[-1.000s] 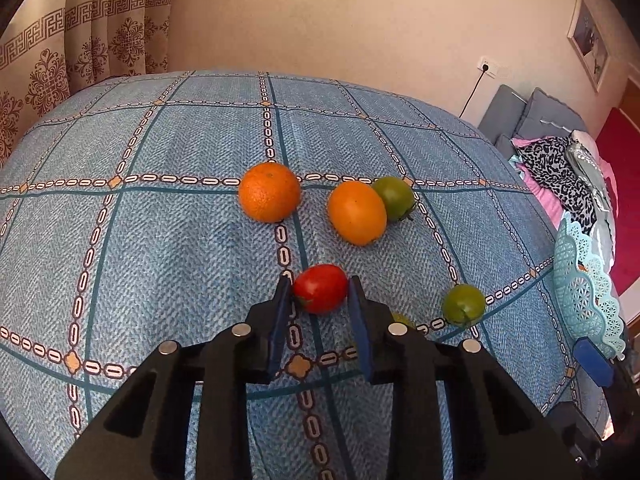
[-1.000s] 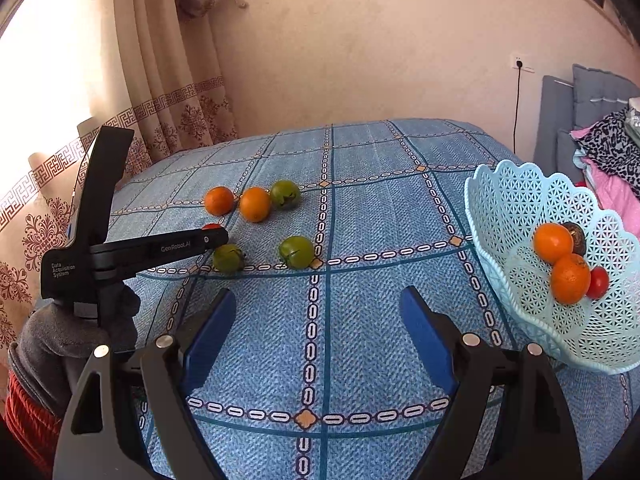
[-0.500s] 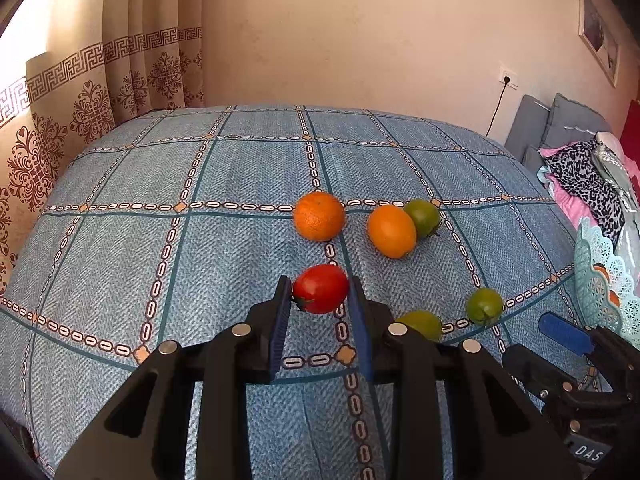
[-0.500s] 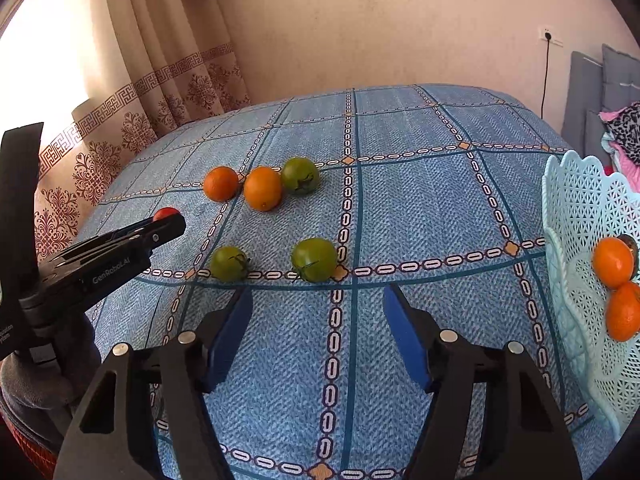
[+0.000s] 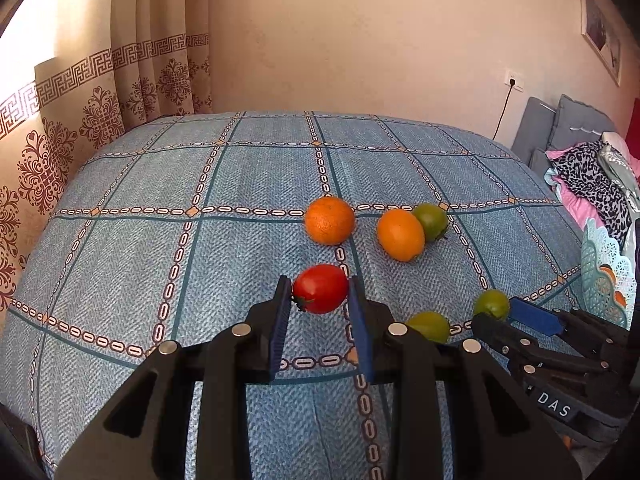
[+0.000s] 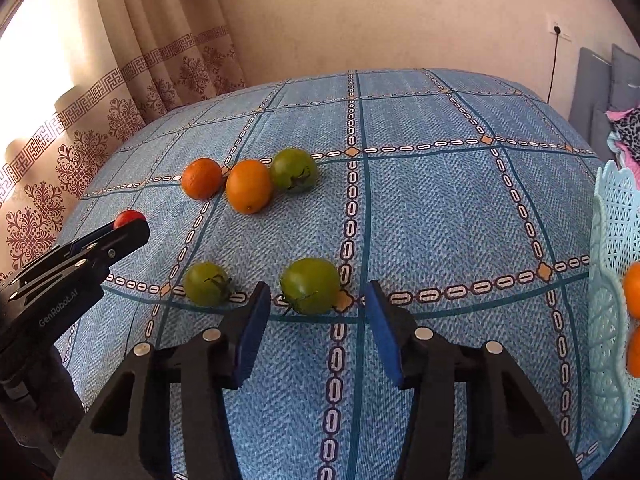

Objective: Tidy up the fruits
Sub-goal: 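Close the right gripper on the large green tomato while the left gripper holds the red tomato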

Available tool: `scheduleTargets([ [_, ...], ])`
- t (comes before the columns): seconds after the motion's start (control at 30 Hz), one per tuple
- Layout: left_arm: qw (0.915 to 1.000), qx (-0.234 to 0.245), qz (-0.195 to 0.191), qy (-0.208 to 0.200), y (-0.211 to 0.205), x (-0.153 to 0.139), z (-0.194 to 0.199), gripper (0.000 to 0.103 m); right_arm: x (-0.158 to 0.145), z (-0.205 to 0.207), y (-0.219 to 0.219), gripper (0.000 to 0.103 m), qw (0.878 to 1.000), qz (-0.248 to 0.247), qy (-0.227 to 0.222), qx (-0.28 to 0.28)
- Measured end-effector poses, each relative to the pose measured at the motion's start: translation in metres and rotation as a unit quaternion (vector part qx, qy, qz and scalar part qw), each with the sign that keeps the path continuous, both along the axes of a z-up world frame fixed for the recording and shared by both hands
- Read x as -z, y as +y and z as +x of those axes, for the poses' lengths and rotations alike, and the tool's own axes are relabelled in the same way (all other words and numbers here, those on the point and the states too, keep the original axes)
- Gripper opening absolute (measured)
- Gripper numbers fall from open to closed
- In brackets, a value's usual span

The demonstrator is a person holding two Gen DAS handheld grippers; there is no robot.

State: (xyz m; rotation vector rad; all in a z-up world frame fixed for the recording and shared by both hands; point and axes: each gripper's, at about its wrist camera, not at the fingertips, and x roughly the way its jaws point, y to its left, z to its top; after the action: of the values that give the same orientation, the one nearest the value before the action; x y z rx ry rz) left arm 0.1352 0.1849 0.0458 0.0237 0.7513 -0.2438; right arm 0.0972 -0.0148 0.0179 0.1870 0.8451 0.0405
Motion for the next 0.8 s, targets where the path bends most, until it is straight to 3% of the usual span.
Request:
scheduleTargets([
  [0.27, 1.0000, 0.002, -0.002, 0.001, -0.001, 0.001, 0.000, 0.030, 0.002, 0.006, 0.006, 0.030, 1.000, -0.012, -0.003, -0.013],
  [0.8, 0.9999, 0.008, -0.005, -0.005, -0.004, -0.003, -0.004, 0.030, -0.012, -0.018, 0.005, 0.030, 0.999, -0.003, -0.030, -0.010],
])
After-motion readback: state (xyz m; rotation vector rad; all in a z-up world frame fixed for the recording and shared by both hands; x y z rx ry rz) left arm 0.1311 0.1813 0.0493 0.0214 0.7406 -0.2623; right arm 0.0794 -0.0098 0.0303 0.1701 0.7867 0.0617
